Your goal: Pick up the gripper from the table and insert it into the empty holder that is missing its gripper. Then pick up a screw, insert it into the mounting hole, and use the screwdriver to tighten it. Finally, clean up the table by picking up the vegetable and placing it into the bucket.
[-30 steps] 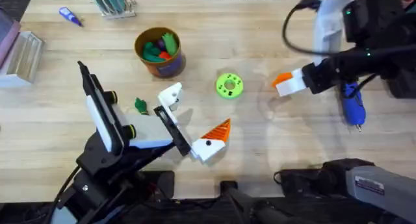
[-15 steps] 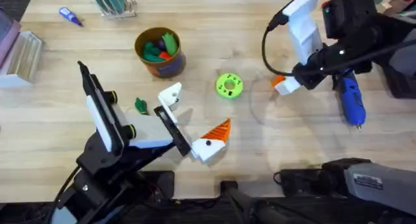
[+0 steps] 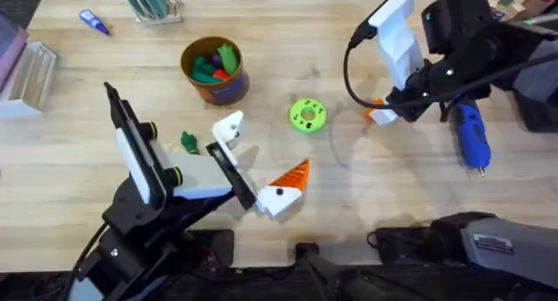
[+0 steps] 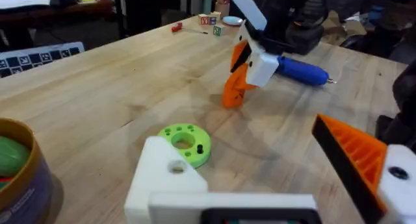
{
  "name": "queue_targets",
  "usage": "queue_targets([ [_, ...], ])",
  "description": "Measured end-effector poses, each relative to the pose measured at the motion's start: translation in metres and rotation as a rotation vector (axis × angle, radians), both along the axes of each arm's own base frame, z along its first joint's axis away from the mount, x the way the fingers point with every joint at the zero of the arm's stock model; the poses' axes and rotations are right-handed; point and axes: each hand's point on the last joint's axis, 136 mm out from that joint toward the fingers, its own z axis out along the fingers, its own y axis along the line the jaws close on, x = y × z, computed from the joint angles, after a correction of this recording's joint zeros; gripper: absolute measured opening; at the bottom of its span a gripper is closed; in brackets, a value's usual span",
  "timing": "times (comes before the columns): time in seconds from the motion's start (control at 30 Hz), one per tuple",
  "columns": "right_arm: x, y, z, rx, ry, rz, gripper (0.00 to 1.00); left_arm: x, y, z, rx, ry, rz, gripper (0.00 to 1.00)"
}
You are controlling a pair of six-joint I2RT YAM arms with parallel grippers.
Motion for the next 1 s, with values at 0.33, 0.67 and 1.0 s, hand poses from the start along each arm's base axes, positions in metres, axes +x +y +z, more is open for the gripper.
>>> queue_targets([
  [0.33,-0.001,0.000,0.000,-0.002,0.005,0.001,0.411,0.000,0.000,0.000,0.000,0.000,0.003,0.986],
  [0.67,-0.002,0.000,0.000,-0.002,0.006,0.004,0.181,0.001,0.001,0.000,0.001,0.000,0.006,0.986],
  [1.0,-0.001,0.000,0.023,0.011,-0.076,0.004,0.016,0.001,0.001,0.000,0.001,0.000,0.006,0.986],
])
